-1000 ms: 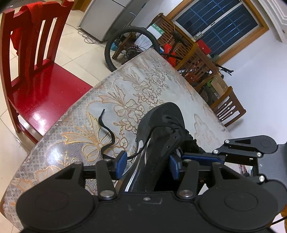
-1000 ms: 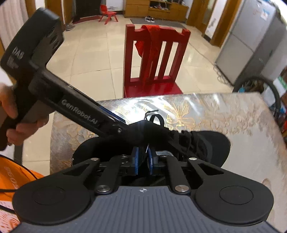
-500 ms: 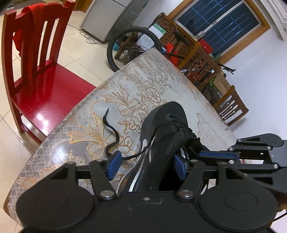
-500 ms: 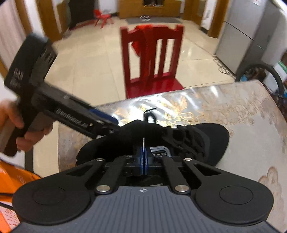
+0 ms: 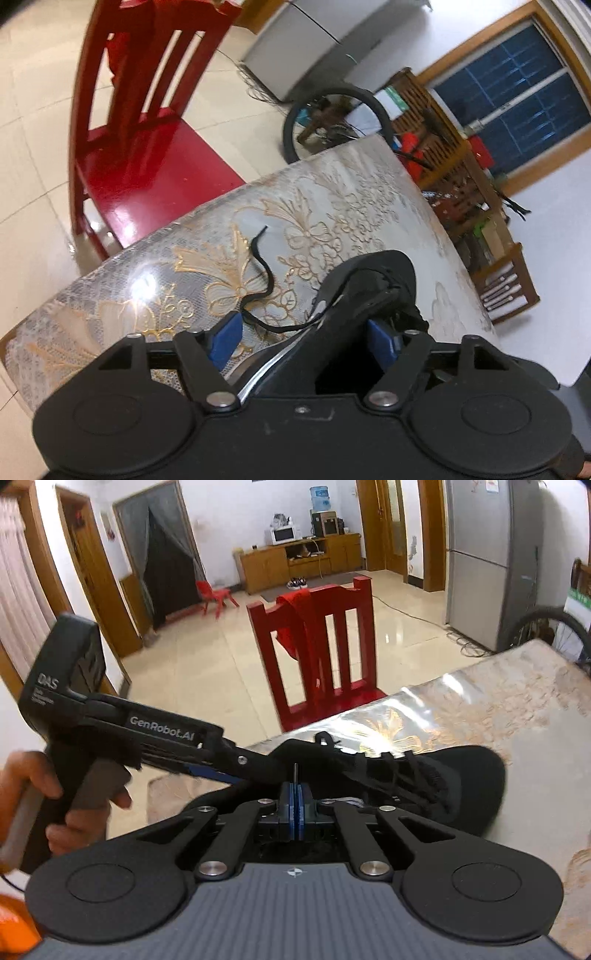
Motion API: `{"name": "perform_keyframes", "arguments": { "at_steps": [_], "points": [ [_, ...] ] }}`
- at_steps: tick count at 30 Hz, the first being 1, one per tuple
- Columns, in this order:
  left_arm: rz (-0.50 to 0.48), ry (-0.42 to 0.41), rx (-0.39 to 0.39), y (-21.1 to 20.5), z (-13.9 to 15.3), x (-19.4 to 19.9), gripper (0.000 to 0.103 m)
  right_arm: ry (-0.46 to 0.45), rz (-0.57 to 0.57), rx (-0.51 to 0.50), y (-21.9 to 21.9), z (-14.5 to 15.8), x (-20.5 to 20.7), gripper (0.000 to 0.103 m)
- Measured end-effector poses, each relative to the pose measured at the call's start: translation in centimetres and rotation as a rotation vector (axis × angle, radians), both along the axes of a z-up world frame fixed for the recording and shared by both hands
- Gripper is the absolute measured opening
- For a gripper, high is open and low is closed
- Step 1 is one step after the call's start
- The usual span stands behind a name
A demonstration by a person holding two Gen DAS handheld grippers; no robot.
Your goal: Lace up shoes with both hands
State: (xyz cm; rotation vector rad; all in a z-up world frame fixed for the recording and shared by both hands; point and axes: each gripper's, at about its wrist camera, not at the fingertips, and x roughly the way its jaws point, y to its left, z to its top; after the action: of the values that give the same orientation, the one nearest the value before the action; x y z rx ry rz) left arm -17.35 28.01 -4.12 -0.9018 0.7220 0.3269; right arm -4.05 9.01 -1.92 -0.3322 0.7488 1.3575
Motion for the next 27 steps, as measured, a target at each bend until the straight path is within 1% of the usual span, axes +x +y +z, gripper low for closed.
{"name": "perform_keyframes", "arguments": {
  "at_steps": [3,5,7,9,15,19,23,27],
  "points": [
    [-0.002,0.021,0.069,-0.7,0.9,0.2,0.071,0.009,-0.032,0.041,-0.3,-0.2,-0.1,0.001],
    [0.001,0.030,0.099,-1.2,1.2,0.2,0.071,0.022,-0.048,0.063,-0.6,-0.3,0.0,0.001],
    [0.012,0.032,0.106,-1.5,1.3,0.0,0.071,0.043,-0.059,0.079,-0.8,-0.3,0.3,0.001],
    [0.023,0.032,0.109,-1.7,1.3,-0.2,0.071,0.056,-0.056,0.081,-0.8,-0.3,0.5,0.001],
    [0.037,0.024,0.123,-2.3,1.2,-0.5,0.071,0.058,-0.051,0.053,-0.1,-0.2,0.7,0.001],
    [0.048,0.015,0.106,-2.4,0.9,-0.6,0.071,0.069,-0.073,0.038,0.1,-0.1,0.9,0.001],
    [0.052,0.005,0.100,-2.3,0.7,-0.8,0.071,0.127,-0.099,0.036,0.3,-0.2,1.7,0.002],
    [0.053,-0.008,0.091,-2.3,0.4,-0.9,0.072,0.115,-0.058,0.027,0.4,-0.1,1.8,0.002]
  ]
}}
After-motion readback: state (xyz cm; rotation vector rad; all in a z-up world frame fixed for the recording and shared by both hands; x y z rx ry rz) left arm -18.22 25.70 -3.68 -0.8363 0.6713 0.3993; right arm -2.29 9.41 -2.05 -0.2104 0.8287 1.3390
